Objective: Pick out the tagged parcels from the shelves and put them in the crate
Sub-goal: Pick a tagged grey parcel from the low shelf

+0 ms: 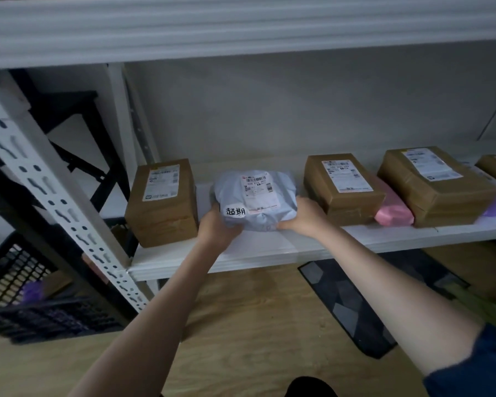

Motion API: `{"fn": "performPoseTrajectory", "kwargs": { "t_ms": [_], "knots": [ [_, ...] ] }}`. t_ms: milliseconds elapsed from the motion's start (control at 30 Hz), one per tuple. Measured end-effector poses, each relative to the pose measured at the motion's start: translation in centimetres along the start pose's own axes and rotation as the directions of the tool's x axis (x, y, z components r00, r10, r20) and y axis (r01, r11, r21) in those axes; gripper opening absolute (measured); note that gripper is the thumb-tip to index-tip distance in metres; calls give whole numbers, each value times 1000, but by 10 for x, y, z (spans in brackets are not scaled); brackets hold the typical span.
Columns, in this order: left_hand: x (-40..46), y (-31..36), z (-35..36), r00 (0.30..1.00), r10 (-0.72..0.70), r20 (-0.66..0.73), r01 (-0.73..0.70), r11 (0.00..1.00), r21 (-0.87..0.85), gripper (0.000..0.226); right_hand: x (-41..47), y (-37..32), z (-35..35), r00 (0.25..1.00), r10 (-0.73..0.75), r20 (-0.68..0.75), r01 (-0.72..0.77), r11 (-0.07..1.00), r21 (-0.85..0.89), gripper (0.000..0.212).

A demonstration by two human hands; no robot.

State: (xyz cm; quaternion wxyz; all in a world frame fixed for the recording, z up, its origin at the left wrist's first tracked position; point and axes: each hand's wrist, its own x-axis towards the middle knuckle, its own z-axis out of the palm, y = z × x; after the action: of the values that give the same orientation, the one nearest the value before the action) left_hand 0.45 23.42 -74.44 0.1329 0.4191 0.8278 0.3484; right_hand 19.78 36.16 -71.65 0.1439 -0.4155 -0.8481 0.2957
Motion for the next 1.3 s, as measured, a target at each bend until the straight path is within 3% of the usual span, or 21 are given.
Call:
{"fn": "performPoseTrajectory", "kwargs": {
  "t_ms": [100, 233, 433, 600, 767, 967, 1300],
  "knots": [
    [-25, 4, -7, 998, 3, -55, -6, 999, -54, 81, -15, -1, -2, 999, -34, -12, 35, 999, 7, 53],
    [-63, 18, -9, 990, 13, -140, -37, 985, -166, 61, -40, 4, -7, 993, -75, -88, 71, 996, -50, 59],
    [-98, 37, -32, 980, 100, -172, -139, 963, -232, 51, -70, -11, -26, 973, -153, -170, 163, 985, 48, 39],
    [-108, 52, -52, 951, 173, -255, -241, 934, -263, 50, -79, -19, -43, 916, -299, -267, 312, 950, 9, 59],
    [-125, 70, -72, 914, 215, -345, -329, 889, -318, 47, -94, -36, -56, 857, -311, -411, 334, 942, -17, 64],
    [-131, 81, -88, 901, 243, -359, -357, 886, -295, 39, -108, -52, -71, 822, -351, -449, 372, 927, -44, 61],
    [-141, 83, -97, 884, 274, -378, -396, 869, -297, 50, -128, -68, -80, 796, -380, -471, 404, 913, -52, 67]
  ]
}}
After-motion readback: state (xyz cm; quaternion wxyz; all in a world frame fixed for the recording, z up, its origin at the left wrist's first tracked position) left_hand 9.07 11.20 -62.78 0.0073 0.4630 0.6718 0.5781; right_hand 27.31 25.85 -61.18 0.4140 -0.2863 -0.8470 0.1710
